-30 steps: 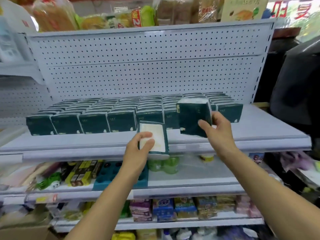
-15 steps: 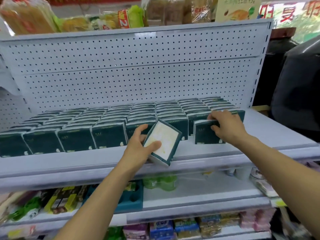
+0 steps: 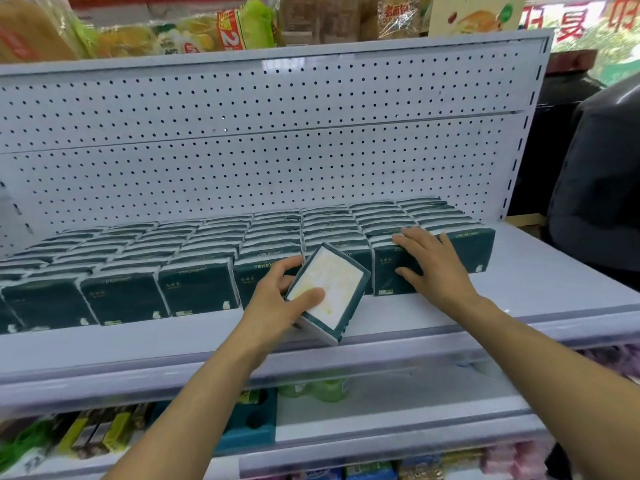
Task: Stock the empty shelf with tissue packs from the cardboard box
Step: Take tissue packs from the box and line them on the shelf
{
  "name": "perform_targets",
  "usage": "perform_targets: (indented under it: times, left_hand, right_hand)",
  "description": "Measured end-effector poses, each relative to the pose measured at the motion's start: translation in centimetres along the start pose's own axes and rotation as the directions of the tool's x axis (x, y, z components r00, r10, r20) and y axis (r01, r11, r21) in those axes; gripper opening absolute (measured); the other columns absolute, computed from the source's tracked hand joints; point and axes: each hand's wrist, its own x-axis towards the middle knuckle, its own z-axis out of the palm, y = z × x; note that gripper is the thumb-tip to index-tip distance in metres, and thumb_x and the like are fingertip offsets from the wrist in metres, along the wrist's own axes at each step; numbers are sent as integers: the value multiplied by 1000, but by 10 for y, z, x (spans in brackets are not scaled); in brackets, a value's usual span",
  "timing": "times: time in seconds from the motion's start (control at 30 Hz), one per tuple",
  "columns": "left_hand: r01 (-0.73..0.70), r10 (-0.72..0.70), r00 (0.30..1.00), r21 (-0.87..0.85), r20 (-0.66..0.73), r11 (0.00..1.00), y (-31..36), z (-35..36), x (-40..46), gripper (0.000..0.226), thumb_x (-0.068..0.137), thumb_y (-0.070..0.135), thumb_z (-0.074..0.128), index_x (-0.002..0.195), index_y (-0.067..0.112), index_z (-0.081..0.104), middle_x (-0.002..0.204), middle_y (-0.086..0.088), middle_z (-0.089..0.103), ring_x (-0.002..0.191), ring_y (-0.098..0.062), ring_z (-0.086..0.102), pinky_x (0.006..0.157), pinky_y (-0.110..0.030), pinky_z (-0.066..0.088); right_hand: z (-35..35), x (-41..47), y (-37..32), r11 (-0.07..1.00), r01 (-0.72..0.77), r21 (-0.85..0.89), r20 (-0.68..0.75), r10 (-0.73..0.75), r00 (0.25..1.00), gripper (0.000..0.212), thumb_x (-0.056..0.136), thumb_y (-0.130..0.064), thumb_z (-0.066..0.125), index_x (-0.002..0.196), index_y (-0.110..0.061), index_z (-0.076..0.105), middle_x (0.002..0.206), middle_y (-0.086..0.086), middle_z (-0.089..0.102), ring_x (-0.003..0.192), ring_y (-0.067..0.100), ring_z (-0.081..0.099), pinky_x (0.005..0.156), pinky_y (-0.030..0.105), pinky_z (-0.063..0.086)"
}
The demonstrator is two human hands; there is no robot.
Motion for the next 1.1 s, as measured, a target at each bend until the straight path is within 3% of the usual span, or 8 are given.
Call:
perform_targets:
  times: [0.23,0.37,0.57,0.77,0.83,0.93,1.0,1.1]
  left_hand:
    - [14,-14,1000,-58,2,998,5,10,4,43,91,24,69,129,35,53,115,6,68,100,-18,67,80,-38,56]
    - [122,-107,992,-259,72,958,22,31,3,26,100,31,55,123,21,60,107,-11,71,84,-27,70,67,-42,60]
    - [118,-116,993,-142,22,983,25,43,1,64,95,68,27,112,20,66,86,-5,54,60,-14,41,47,-26,27]
    - [18,-10,991,-62,134,998,31,68,-7,32,88,39,68,116,24,62,107,6,71,97,-13,67,78,-33,57]
    - [-17,31,989,-92,145,996,34,76,-8,30,87,23,73,115,20,61,104,5,74,96,-15,69,79,-32,58]
    - [-158,151,986,109,74,981,39,89,-4,25,86,19,73,108,26,62,97,10,72,86,-6,67,68,-16,51]
    - [-267,248,964,341,100,901,41,101,1,26,84,21,74,107,29,63,94,14,69,82,-3,63,69,-16,47]
    - [-379,321,925,443,202,812,49,133,4,31,83,21,75,111,26,65,96,11,67,79,-7,59,74,-22,47]
  right_hand:
    - [-15,-4,-18,969,244,-29,-125,-246,961,92,74,-35,80,148,-18,29,153,11,31,139,31,32,114,52,26]
    - [-28,-14,-47,886,447,119,-205,-419,885,52,84,-33,68,131,-19,53,140,3,50,128,24,47,104,36,39]
    - [-63,-33,-66,396,-337,854,263,231,937,19,86,-18,72,105,-16,67,93,-3,75,78,11,68,61,29,52]
    - [-74,-49,-57,137,-428,893,382,271,884,26,87,-16,69,112,-10,65,99,6,75,86,23,71,69,36,59]
    - [-74,-54,-52,186,-430,884,374,273,886,37,86,-19,71,120,-12,59,109,5,72,95,21,70,77,34,59]
    - [-81,-62,-36,643,-268,717,21,364,931,76,77,-27,81,138,-30,36,137,-6,50,119,9,53,92,22,48]
    - [-93,-65,-18,933,-17,361,-248,113,962,91,73,-29,84,146,-33,29,150,-2,33,136,15,35,106,27,37]
    - [-98,-68,10,967,255,-8,-190,-252,949,71,73,-27,83,137,-23,53,151,6,36,137,28,34,103,43,41]
